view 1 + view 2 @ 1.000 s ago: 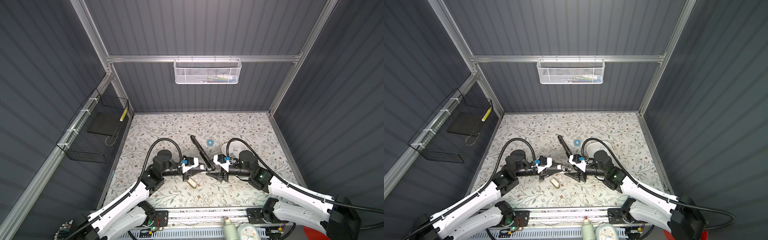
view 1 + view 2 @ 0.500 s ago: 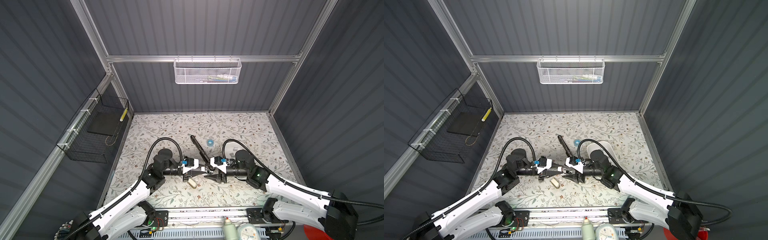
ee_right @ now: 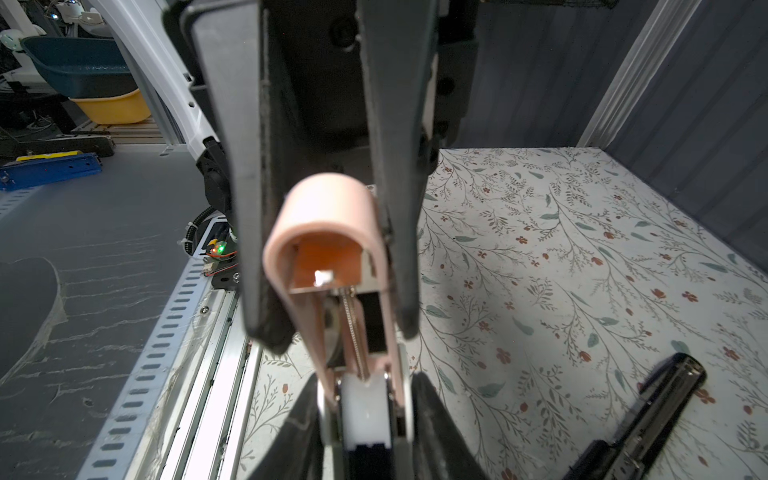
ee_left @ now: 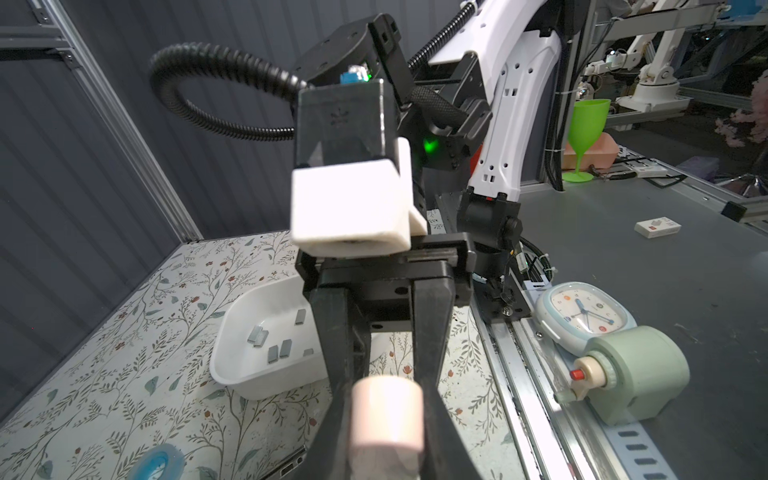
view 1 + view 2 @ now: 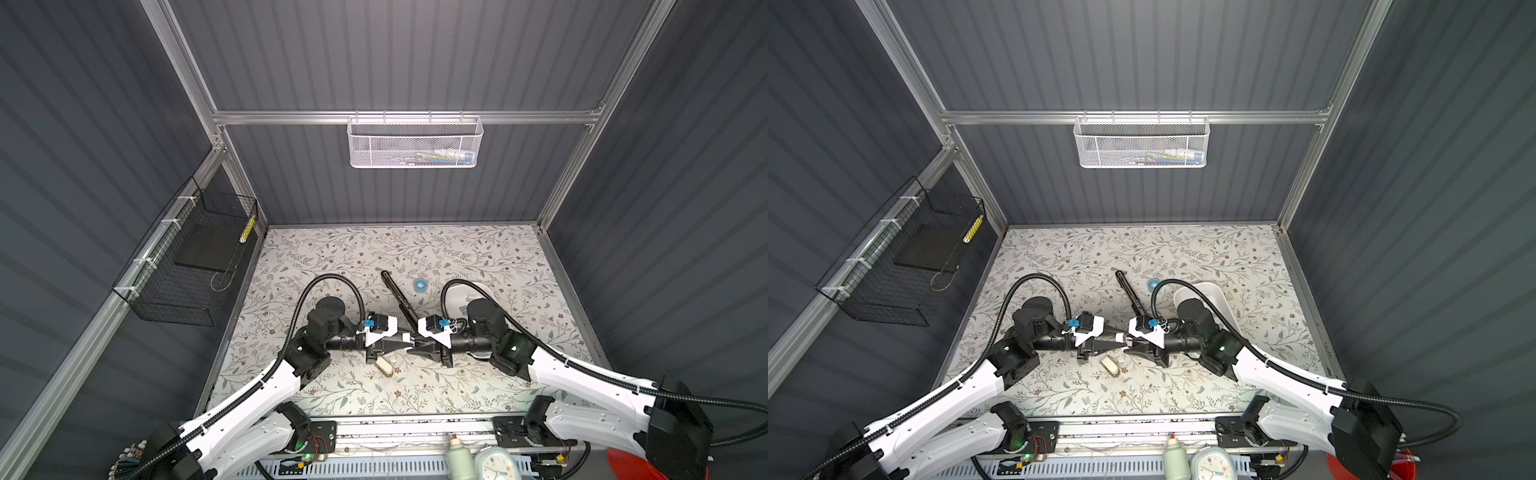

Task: Load the staples into the stapler
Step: 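Close the right gripper on the pink object while the left gripper holds it, then open the left gripper and draw it back while the right gripper holds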

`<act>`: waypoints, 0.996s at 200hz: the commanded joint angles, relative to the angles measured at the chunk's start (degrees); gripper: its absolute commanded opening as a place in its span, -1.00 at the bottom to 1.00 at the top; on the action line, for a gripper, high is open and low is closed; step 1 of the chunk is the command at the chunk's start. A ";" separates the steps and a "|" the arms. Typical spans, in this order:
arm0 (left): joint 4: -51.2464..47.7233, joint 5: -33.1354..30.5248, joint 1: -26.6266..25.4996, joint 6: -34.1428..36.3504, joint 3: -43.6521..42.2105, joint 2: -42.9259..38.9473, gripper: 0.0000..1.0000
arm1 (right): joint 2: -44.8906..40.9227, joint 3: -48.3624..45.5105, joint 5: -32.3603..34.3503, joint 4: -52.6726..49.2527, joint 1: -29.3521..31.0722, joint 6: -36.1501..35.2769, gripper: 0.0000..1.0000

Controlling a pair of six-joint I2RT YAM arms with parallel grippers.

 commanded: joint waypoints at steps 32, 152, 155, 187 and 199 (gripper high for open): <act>8.69 -23.83 -0.01 -7.40 -4.70 -4.00 0.21 | -1.59 -0.53 14.66 2.45 -0.02 6.75 -0.85; 7.39 -55.63 0.08 -13.59 -7.13 -7.50 0.99 | 15.29 23.10 33.63 -25.14 1.29 30.84 -1.00; 7.16 -55.41 0.08 -13.50 -7.03 -7.47 1.00 | 16.26 24.01 33.78 -26.16 1.58 30.94 -1.00; 9.57 -53.99 0.10 -13.29 -7.84 -6.98 0.99 | 28.61 32.78 36.31 -35.02 3.62 31.46 -1.00; 8.83 -54.15 0.09 -13.21 -7.55 -6.95 1.00 | 33.24 36.23 38.06 -39.65 3.67 32.13 -1.00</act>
